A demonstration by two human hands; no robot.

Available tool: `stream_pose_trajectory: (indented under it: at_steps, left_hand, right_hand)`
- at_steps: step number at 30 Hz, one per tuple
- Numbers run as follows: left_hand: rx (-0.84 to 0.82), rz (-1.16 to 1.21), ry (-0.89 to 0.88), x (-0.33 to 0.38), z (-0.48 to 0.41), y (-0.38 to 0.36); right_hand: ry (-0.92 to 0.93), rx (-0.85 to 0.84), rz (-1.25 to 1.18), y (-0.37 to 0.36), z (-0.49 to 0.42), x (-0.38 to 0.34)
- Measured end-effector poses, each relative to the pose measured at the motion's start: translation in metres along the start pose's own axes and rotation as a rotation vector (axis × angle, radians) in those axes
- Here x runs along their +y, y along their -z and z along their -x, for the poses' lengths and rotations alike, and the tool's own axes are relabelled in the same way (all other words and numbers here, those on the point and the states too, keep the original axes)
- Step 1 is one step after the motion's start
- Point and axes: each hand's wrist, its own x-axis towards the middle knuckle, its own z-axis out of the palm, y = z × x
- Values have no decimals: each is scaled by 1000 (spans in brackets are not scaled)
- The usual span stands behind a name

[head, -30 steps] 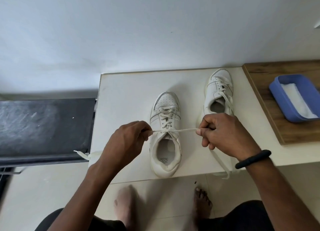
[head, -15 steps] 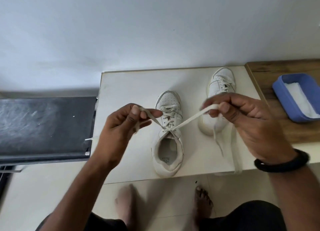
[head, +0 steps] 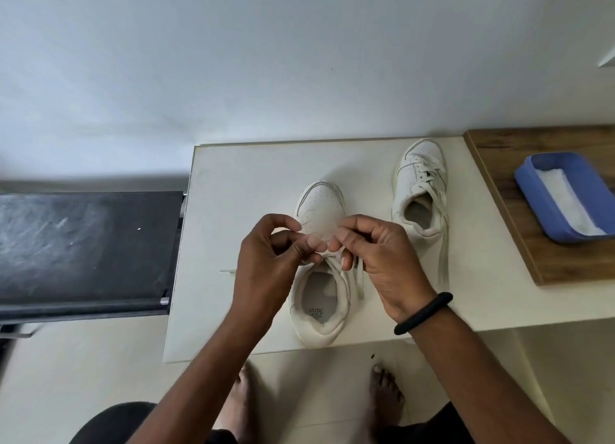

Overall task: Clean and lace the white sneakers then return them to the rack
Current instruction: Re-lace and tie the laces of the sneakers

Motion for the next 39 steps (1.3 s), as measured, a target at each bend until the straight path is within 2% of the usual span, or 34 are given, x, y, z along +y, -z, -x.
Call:
stream_pose_trajectory:
  at_steps: [8, 14, 19, 22, 27, 28, 30, 32, 34, 37, 39]
  left_hand:
    - [-122, 28, -20, -3, -5, 10]
    - [-303, -103, -106, 3, -1, 9]
    - [-116, -155, -45, 3, -1, 2]
    - [-77, -229, -39, 1, -1, 1]
    - [-4, -185, -1, -3, -3, 6]
    - [-5, -172, 9, -3, -3, 6]
    - [-6, -164, 25, -3, -3, 7]
    - [-1, -184, 24, -4, -4, 8]
    - [-6, -210, 0, -5, -4, 8]
    - [-10, -223, -38, -5, -3, 5]
    - [14, -259, -77, -4, -2, 3]
  right_hand:
    - [60, 80, 126, -8, -7, 2]
    - [24, 126, -60, -13, -8, 6]
    - [10, -34, 12, -4, -8, 5]
    - [16, -90, 27, 1, -8, 5]
    - [11, -255, 75, 15, -6, 0]
    - [33, -245, 120, 15, -5, 0]
    - [87, -120, 203, 7, -4, 2]
    - [92, 32, 206, -4, -3, 6]
    - [45, 117, 160, -12, -4, 8]
    - [1, 154, 96, -15, -4, 4]
    - [19, 141, 166, -15, -4, 2]
